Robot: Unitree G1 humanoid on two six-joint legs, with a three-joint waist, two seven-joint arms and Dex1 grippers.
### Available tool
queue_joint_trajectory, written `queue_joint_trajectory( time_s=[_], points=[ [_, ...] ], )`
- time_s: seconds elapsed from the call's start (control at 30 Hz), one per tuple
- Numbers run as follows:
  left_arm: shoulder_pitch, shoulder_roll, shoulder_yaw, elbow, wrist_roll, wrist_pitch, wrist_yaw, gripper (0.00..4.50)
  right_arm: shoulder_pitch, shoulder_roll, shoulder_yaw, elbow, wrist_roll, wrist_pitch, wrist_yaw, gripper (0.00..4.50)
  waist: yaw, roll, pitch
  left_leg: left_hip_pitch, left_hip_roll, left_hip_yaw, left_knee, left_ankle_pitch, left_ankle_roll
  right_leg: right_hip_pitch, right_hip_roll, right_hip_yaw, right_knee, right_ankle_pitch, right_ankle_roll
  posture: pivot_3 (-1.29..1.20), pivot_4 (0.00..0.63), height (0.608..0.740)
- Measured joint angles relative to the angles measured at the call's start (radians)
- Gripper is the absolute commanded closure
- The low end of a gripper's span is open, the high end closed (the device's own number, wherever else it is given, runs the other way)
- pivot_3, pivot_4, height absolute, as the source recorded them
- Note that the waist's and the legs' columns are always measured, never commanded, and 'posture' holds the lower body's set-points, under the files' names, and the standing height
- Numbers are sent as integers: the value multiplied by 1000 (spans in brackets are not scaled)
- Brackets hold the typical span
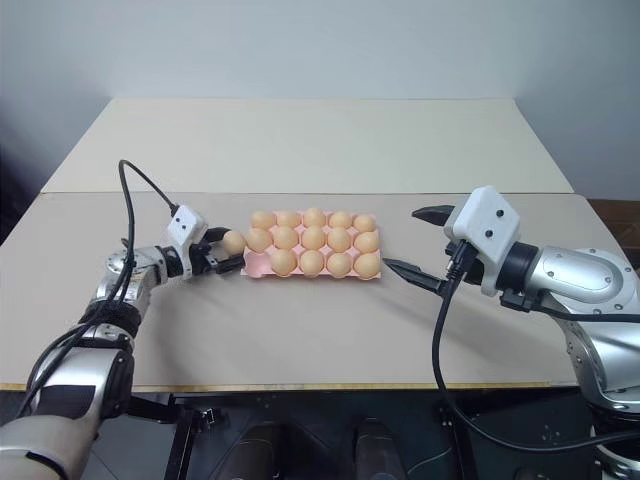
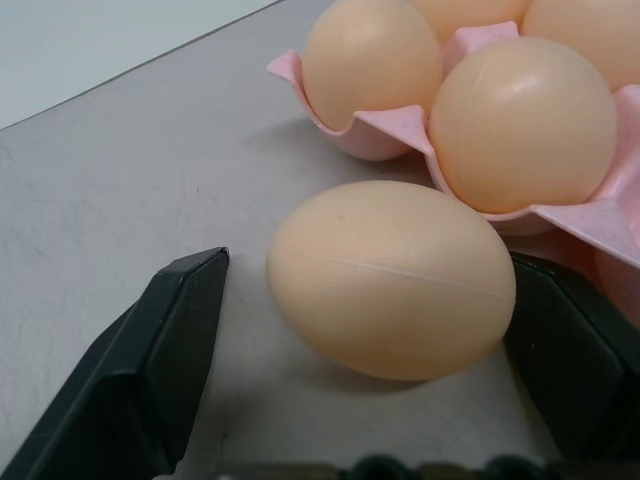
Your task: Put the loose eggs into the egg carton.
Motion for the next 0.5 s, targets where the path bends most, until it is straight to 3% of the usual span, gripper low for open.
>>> queue_joint_trajectory(
  time_s=[0.2,0.5],
  points=[
    [-15,-5,3,31,7,-22,-14,2017,-9,0,0,0,0,7,-4,0,0,0,0,0,0,0,0,0,0,0,0,0,0,0,0,0,150,740],
    [8,84,39,-36,-10,-23,-48,2088,3,1,0,-20,1,18,-25,0,-9,0,0,0,0,0,0,0,0,0,0,0,0,0,0,0,150,740]
  ],
)
